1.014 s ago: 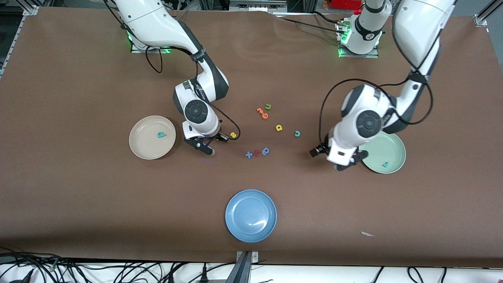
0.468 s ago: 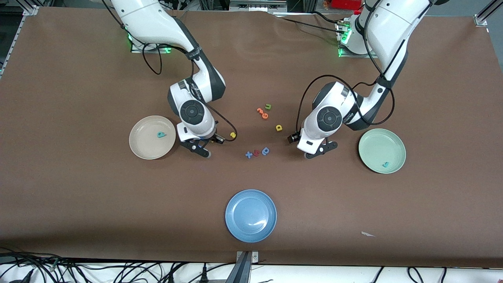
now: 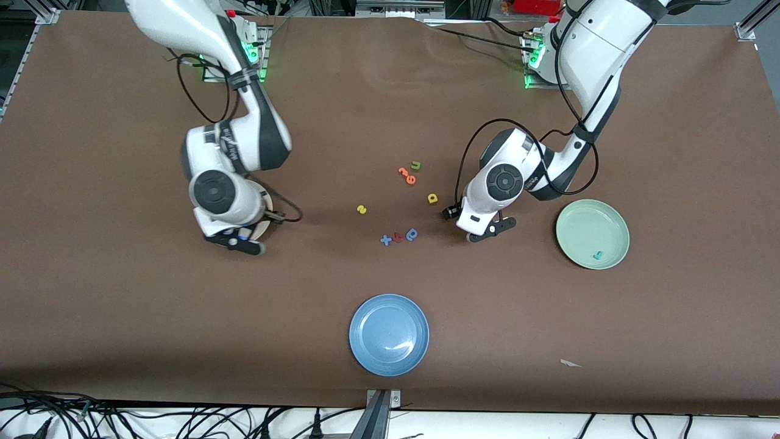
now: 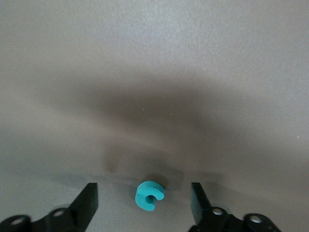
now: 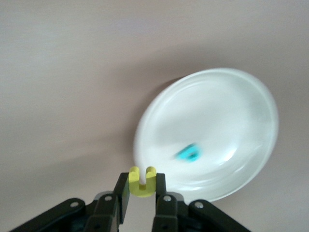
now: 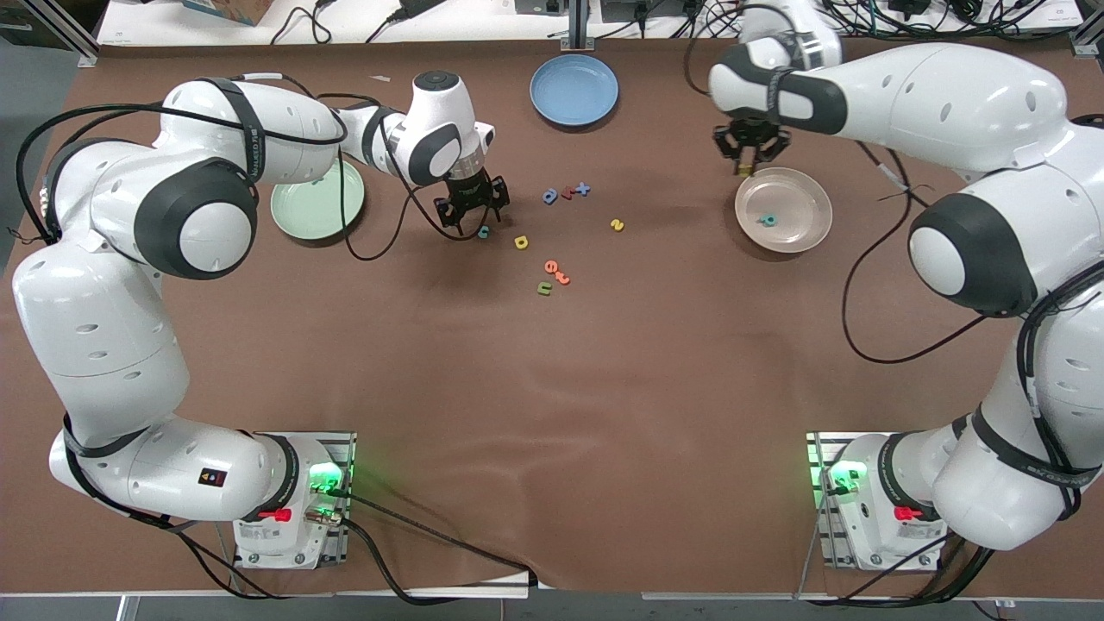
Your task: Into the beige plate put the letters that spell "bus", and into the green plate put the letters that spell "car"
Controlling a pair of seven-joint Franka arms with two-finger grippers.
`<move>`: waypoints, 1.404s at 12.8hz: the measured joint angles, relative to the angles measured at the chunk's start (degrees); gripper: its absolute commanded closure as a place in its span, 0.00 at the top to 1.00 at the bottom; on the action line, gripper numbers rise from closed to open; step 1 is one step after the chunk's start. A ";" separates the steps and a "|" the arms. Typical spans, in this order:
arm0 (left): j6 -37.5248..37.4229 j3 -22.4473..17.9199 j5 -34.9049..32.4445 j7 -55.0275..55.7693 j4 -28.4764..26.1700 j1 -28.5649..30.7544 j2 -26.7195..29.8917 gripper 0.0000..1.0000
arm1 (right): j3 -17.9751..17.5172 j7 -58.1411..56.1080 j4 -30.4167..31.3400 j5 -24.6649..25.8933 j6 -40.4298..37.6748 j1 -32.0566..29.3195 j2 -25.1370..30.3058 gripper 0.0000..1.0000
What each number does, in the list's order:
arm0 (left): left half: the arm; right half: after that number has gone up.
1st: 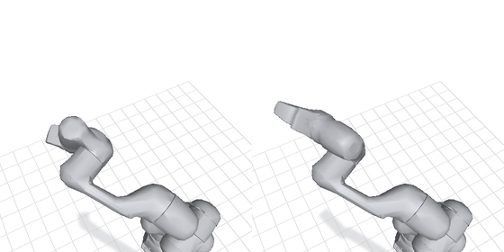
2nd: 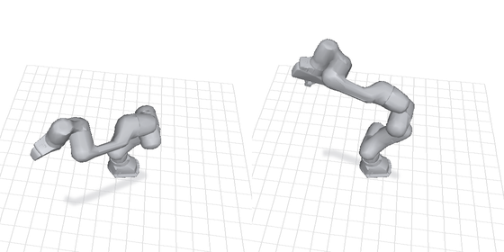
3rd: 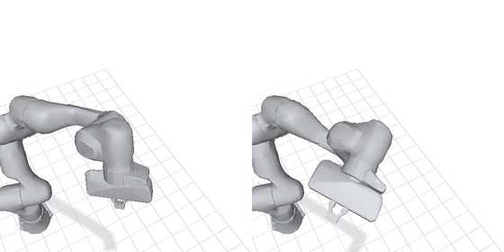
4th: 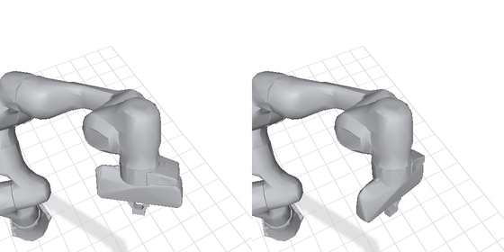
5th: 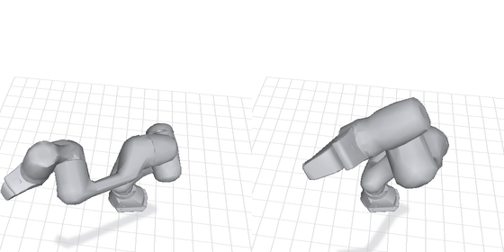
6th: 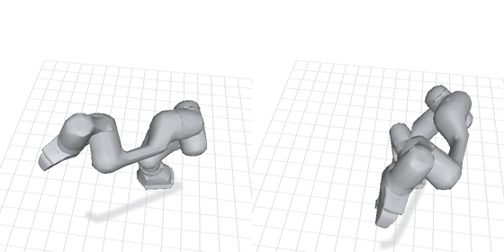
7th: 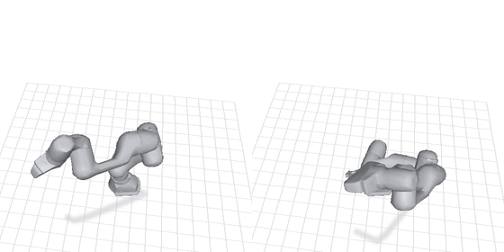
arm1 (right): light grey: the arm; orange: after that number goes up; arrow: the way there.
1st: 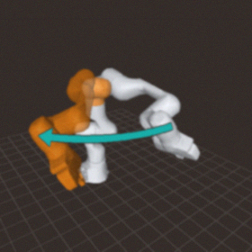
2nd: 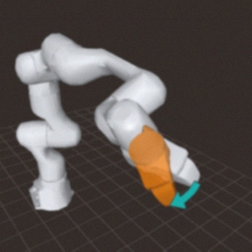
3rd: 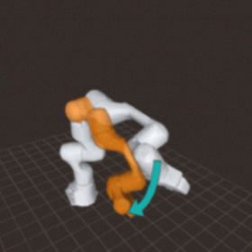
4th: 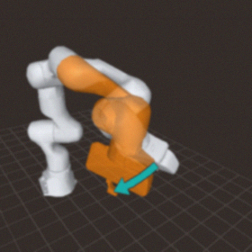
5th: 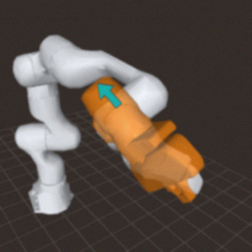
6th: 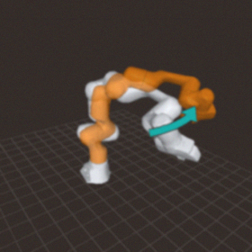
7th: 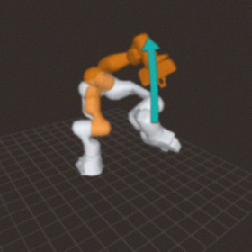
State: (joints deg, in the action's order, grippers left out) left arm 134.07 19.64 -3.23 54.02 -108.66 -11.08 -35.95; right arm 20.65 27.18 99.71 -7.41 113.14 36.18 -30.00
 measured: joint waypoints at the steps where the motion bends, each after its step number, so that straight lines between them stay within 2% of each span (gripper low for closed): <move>1: 0.01 -0.01 0.00 0.00 -0.09 -0.06 -0.03 0.66 | 0.46 -3.37 1.98 -0.02 1.20 -1.59 -0.15 0.11; 3: 0.01 -0.01 0.00 0.01 -0.21 -0.12 -0.05 0.57 | 0.50 -8.39 6.40 -0.03 5.25 -4.01 -0.58 0.12; 4: 0.02 -0.01 0.00 0.02 -0.26 -0.13 -0.06 0.56 | 0.52 -10.35 8.58 -0.03 7.71 -4.72 -0.83 0.20; 5: 0.02 -0.02 0.00 0.02 -0.31 -0.15 -0.09 0.56 | 0.52 -11.86 10.45 -0.03 9.66 -5.26 -1.09 0.37; 6: 0.02 -0.03 0.00 0.02 -0.36 -0.16 -0.18 0.54 | 0.53 -12.57 11.74 -0.03 10.78 -5.51 -1.23 0.82; 7: 0.05 -0.03 0.00 0.02 -0.37 -0.17 -0.32 0.54 | 0.52 -12.74 12.48 -0.03 11.20 -5.51 -1.24 0.99; 8: 0.18 -0.04 0.00 0.02 -0.37 -0.16 -0.33 0.52 | 0.51 -12.78 12.62 -0.03 11.24 -5.45 -1.21 0.99; 9: 0.21 -0.05 0.00 0.10 -0.37 -0.17 -0.35 0.46 | 0.48 -12.79 12.57 -0.04 11.11 -5.40 -0.94 0.98; 12: 0.66 0.06 -0.16 0.86 -0.28 -0.24 -0.35 0.28 | -0.31 -11.41 10.41 -0.80 7.03 -4.51 1.54 0.90; 13: 0.83 0.10 -0.46 1.37 -0.18 -0.38 -0.35 0.25 | -1.60 -8.48 8.92 -1.68 5.43 -3.89 2.53 0.84; 16: 0.87 0.14 -0.95 2.30 -0.12 -0.58 -0.34 0.16 | -7.38 10.56 3.31 -4.94 4.99 -1.09 2.39 0.81; 18: 0.86 0.12 -0.96 2.57 -0.10 -0.58 -0.34 0.16 | -9.40 22.77 0.32 -6.38 6.56 1.94 0.11 0.81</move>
State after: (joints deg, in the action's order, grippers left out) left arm 134.93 19.76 -4.19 56.60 -108.77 -11.66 -36.29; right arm 11.25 49.95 100.03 -13.79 119.71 38.12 -29.88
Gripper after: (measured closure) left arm 0.727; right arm 0.181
